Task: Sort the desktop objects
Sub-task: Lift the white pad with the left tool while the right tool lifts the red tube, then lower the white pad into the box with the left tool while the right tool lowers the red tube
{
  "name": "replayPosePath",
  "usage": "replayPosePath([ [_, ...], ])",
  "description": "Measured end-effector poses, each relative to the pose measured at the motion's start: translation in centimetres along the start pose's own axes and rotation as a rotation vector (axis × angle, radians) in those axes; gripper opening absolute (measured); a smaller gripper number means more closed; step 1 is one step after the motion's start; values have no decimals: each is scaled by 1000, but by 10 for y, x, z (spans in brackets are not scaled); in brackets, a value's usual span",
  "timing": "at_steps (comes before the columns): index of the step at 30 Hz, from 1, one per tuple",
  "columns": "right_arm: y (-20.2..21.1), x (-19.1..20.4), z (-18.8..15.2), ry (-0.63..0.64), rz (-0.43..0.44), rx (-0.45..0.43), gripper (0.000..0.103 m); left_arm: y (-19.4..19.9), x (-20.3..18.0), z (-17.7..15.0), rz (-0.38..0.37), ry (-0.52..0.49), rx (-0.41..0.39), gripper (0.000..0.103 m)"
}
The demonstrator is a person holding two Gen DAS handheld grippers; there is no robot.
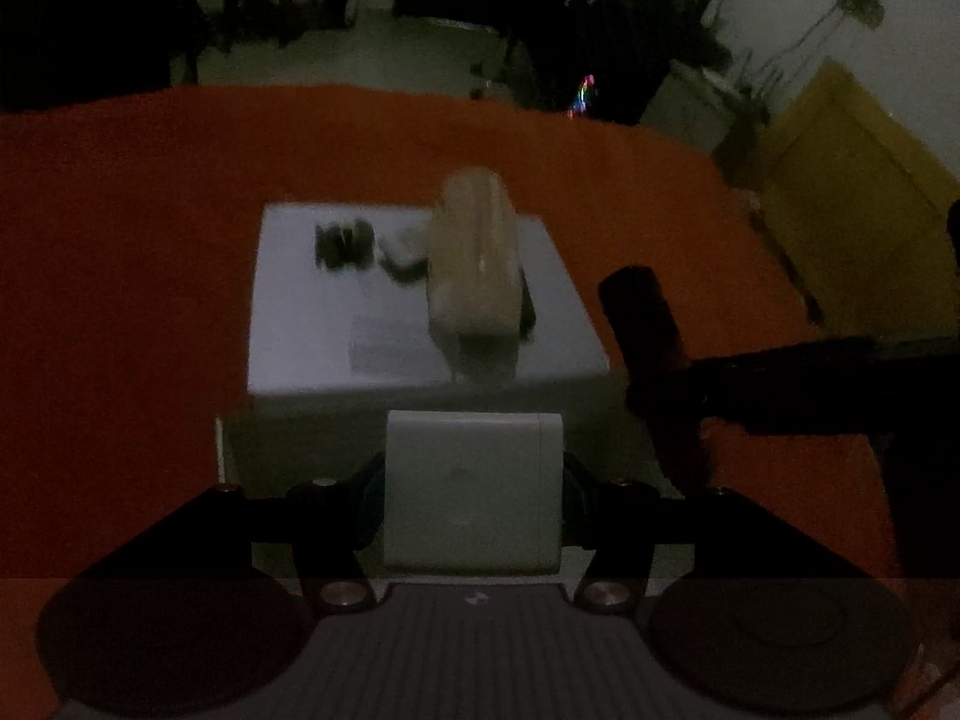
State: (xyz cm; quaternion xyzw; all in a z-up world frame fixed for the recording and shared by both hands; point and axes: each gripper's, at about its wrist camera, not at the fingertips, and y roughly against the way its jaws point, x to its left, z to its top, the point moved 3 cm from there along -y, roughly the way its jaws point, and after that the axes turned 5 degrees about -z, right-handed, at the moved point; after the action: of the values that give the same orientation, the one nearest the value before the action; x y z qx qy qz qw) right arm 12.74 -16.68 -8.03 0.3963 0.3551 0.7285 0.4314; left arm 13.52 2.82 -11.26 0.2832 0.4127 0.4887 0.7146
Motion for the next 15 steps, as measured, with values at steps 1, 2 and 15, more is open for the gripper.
replayPosePath([
  [1,-1,0,-4,3,-2,11,28,-3,1,-4,4,-2,12,52],
  [2,-5,-1,-9,5,-4,26,28,-5,2,-8,8,-2,23,52],
  [15,-47,-14,-59,26,-35,190,28,-36,18,-49,74,19,133,52],
])
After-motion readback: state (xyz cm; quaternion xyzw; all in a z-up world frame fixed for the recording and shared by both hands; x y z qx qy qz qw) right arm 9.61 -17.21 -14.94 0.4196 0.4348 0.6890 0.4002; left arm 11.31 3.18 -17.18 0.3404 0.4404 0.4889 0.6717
